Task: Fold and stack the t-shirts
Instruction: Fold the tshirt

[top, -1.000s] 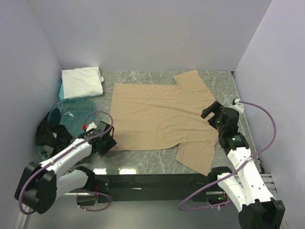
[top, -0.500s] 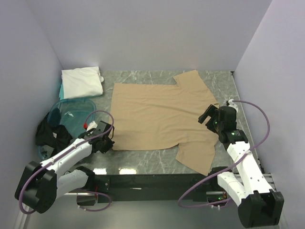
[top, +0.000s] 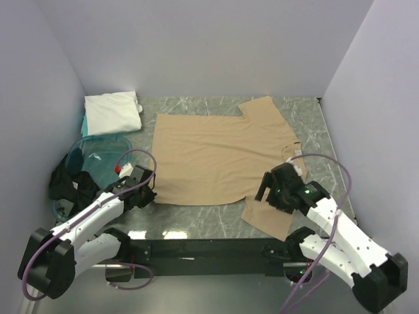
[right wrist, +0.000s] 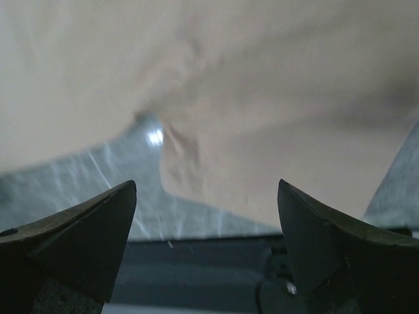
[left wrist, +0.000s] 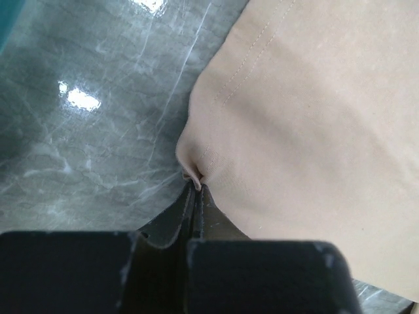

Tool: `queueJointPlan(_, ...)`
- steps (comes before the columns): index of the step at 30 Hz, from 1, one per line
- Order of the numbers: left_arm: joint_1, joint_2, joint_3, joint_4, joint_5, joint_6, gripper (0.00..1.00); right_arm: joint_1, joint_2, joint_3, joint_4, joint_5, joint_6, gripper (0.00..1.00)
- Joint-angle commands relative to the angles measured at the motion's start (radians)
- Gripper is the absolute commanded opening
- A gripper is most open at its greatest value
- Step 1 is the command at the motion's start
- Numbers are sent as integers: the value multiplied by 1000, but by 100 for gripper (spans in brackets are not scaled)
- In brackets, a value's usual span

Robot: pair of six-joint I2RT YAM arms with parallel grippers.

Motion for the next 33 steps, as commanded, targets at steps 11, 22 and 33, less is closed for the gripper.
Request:
queueJointPlan(11,-1,-46,9,0,-58,17,1,328,306,-69,-149,8,206,74)
queueJointPlan(22,-1,8,32,-9,-72,5,1,282,430,-115,-11,-5,134,56)
queueJointPlan(33,-1,51,60,-21,-73,-6,1,225,406,-105,-18,-6,64,2)
